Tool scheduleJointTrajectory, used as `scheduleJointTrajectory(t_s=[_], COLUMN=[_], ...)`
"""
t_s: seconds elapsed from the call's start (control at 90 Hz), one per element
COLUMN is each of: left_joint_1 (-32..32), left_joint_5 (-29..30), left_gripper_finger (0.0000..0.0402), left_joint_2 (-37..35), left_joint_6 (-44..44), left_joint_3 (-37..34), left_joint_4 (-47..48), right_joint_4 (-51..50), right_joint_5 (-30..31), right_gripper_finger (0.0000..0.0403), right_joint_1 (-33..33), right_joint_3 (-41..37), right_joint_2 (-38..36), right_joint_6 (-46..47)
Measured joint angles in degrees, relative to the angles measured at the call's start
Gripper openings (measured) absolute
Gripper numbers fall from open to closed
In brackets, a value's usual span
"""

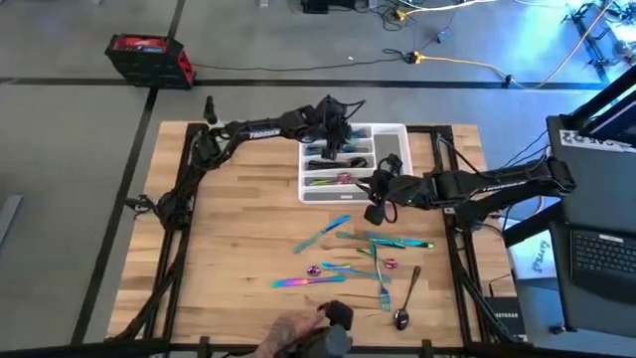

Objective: Sort silverware
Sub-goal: Put the blue fork on the white silverware tray

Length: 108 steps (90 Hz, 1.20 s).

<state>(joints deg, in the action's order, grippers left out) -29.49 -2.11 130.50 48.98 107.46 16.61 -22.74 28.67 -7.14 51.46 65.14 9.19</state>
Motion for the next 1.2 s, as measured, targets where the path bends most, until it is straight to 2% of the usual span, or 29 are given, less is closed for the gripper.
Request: scheduleJointTrajectory(t_s=[0.278, 0.4, 0.544, 0.656, 0.933, 1.2], left_joint_1=[-1.95, -2.79, -3.80, -3.96, -3.97, -4.50], left_joint_5=[-2.53, -3.03, -7.68, -8.66, -10.57, -15.20], left_gripper_finger=[0.0167, 0.0157, 0.0144, 0.0136, 0.0134, 0.0134], left_joint_2=[0.68, 3.46, 7.84, 9.81, 9.86, 9.53], left_joint_6=[-9.21, -15.73, -21.61, -21.61, -22.88, -23.65], left_joint_3=[0.32, 3.54, 10.82, 13.48, 13.51, 13.51], left_joint_4=[1.78, 3.38, 8.07, 9.35, 8.13, 12.08], right_joint_4=[0.09, 0.16, 0.15, 0.11, -1.56, -1.95], right_joint_5=[0.00, 0.00, 0.08, 0.13, 0.28, 0.34], right_gripper_finger=[0.0051, 0.0051, 0.0051, 0.0051, 0.0051, 0.0051], right_joint_1=[0.00, 0.00, 0.02, 0.02, 0.02, 0.02], right_joint_3=[0.00, 0.00, 0.00, 0.00, 0.00, 0.00], right_joint_2=[0.00, 0.00, 0.00, 0.00, 0.00, 0.00], right_joint_6=[-0.02, 0.00, 0.24, 0.24, 0.24, 0.23])
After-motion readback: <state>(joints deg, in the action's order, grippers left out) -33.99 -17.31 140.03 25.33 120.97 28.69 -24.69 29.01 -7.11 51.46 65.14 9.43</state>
